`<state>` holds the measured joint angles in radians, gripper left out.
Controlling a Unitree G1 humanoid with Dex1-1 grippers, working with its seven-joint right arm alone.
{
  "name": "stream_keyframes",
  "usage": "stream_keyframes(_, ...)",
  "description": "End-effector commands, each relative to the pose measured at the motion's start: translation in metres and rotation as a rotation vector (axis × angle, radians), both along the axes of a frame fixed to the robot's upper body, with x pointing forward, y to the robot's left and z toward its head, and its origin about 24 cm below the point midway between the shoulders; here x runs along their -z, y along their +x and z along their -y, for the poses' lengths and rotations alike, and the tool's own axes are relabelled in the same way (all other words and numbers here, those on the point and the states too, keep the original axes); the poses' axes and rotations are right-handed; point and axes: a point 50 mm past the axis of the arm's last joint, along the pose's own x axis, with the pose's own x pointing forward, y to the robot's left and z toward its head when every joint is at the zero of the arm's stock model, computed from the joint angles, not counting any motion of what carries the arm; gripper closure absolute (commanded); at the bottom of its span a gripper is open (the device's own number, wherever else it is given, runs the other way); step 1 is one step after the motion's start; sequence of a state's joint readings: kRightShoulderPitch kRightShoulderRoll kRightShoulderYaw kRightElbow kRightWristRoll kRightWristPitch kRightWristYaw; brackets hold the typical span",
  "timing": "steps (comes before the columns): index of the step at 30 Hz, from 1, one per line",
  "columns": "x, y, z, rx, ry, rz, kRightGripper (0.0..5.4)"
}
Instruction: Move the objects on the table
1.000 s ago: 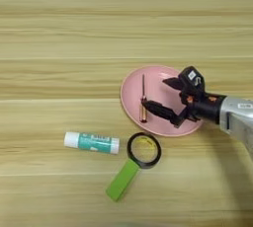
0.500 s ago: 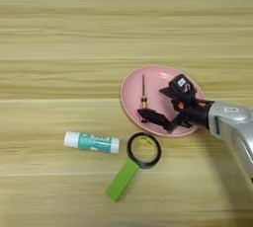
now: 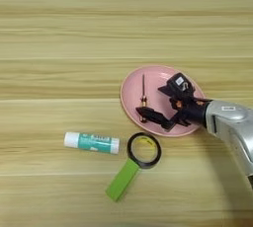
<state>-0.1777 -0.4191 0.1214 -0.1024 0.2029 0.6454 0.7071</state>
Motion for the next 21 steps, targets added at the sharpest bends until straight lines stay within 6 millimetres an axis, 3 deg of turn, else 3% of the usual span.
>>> stream_keyframes(1, -0.0273, 0.0141, -0.0025, -0.01, -0.02, 0.141, 0.06)
stream_keyframes(21, -0.0214, 0.0159, -0.0101, -0.011, -0.039, 0.135, 0.06)
